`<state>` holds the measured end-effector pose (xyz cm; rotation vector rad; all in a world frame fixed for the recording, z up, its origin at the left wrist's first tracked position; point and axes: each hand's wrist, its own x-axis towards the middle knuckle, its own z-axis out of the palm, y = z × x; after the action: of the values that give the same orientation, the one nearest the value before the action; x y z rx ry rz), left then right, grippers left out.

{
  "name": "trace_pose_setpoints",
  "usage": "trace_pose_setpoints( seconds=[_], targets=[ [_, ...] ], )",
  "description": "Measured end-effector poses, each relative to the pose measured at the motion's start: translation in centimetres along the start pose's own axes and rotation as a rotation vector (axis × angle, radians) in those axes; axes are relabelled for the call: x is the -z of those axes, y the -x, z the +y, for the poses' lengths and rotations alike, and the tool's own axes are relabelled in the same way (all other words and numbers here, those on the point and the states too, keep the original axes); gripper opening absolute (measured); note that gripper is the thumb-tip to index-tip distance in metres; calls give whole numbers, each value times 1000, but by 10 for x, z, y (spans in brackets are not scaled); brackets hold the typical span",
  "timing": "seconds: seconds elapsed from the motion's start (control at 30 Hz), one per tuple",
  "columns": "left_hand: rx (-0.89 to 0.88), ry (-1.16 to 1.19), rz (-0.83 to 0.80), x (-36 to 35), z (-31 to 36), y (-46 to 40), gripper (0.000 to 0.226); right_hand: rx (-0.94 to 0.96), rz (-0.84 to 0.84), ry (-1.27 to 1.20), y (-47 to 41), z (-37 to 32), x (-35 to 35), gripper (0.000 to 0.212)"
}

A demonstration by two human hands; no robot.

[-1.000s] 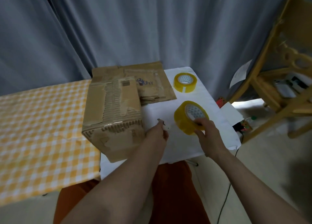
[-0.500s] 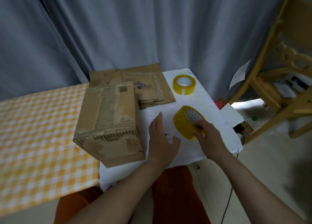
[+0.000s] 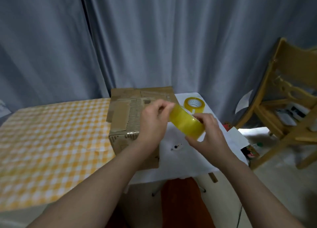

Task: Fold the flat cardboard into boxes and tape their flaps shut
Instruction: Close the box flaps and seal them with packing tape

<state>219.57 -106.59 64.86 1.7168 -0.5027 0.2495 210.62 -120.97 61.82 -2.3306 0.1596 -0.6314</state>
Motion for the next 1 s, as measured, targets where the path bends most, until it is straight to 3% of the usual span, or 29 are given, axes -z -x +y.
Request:
trace_pose_setpoints(
  seconds=[0.1, 0.23, 0.33, 0.47, 0.6, 0.7, 0.8, 0.87, 1.0],
  targets=[
    [183, 319, 163, 33, 8, -7, 19, 64, 154, -5, -6, -16, -11, 60],
    [390, 583, 186, 65, 0, 0, 23, -139, 258, -533, -12, -45, -39, 50],
    [351, 436, 233, 89, -13, 9, 26, -151, 265, -554, -13, -55, -56, 48],
    [266, 92, 298, 117, -37, 28, 30, 42, 255, -276, -11, -65, -60, 59],
    [354, 165, 442, 128, -47, 45, 31, 185, 316, -10, -8, -64, -64, 57],
    [404, 182, 457, 134, -53, 52, 31, 47, 367, -104, -9, -57, -66, 56],
    [461, 200, 371, 133, -56, 56, 29, -148, 441, -351, -8, -55, -69, 34],
    [542, 269, 349, 133, -59, 53, 26, -204, 375, -461, -6, -52, -70, 24],
    [613, 345, 265, 138, -64, 51, 22, -156, 165, -473, -4, -43, -67, 31]
  ],
)
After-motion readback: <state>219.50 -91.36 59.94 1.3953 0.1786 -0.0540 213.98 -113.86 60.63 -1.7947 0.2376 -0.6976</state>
